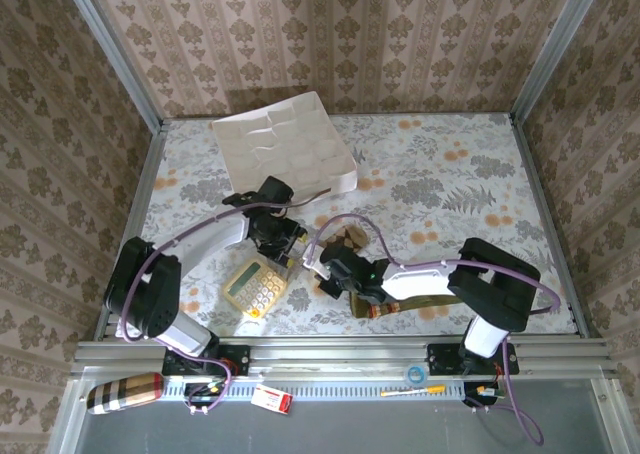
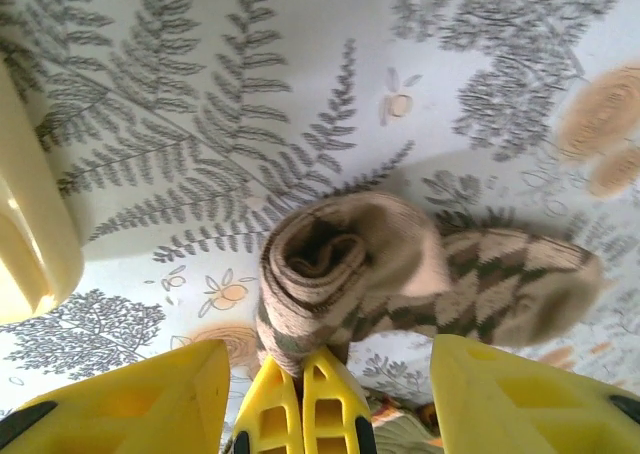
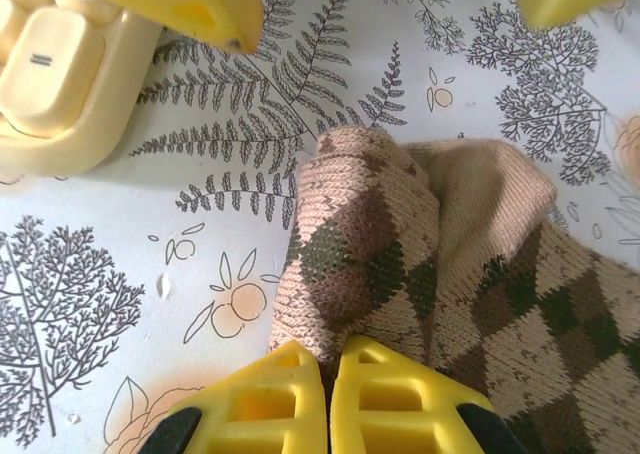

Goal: Roll the socks

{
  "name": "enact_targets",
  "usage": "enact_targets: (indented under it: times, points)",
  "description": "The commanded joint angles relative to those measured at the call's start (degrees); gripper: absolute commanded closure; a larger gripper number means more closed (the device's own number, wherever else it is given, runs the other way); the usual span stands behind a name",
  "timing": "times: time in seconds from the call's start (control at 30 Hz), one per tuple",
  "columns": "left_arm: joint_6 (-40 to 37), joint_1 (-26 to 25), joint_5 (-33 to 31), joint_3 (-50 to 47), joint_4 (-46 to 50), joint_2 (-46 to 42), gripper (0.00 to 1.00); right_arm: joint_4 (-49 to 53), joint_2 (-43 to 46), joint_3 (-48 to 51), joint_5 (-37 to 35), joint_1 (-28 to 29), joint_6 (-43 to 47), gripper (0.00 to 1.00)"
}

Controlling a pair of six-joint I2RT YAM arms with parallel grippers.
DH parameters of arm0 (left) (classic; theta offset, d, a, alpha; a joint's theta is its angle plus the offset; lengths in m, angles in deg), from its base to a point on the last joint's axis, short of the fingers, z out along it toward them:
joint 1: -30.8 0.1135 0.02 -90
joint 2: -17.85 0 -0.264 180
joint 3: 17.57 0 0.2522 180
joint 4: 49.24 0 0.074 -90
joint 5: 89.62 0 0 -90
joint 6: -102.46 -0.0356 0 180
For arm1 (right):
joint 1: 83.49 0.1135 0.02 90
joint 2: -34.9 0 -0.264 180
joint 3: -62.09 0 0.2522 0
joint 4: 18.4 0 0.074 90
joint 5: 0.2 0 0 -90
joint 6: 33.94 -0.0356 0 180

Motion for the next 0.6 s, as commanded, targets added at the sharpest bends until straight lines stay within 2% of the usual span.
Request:
enact_targets:
  times: [0.0, 0.2, 0.4, 0.57]
  points:
    - [-4.5, -0.2, -0.5, -0.3, -1.0, -1.0, 0.47, 10.0, -2.6, 5.2, 10.6, -3.9, -6.3, 1.00]
    - [-6.7, -1.7, 0.6, -2.4, -3.4, -1.4, 0.55, 9.6, -2.4, 6.9, 16.9, -8.7, -9.8, 1.00]
    - [-8.1, -3.8, 0.8, -2.3, -5.9, 0.3, 0.65, 11.0, -3.6, 6.0, 18.3, -10.7, -12.8, 1.00]
    - [-10.5, -4.9, 1.2, -1.4, -6.0, 3.2, 0.67, 11.1, -5.0, 6.2, 19.9, -12.7, -15.3, 1.00]
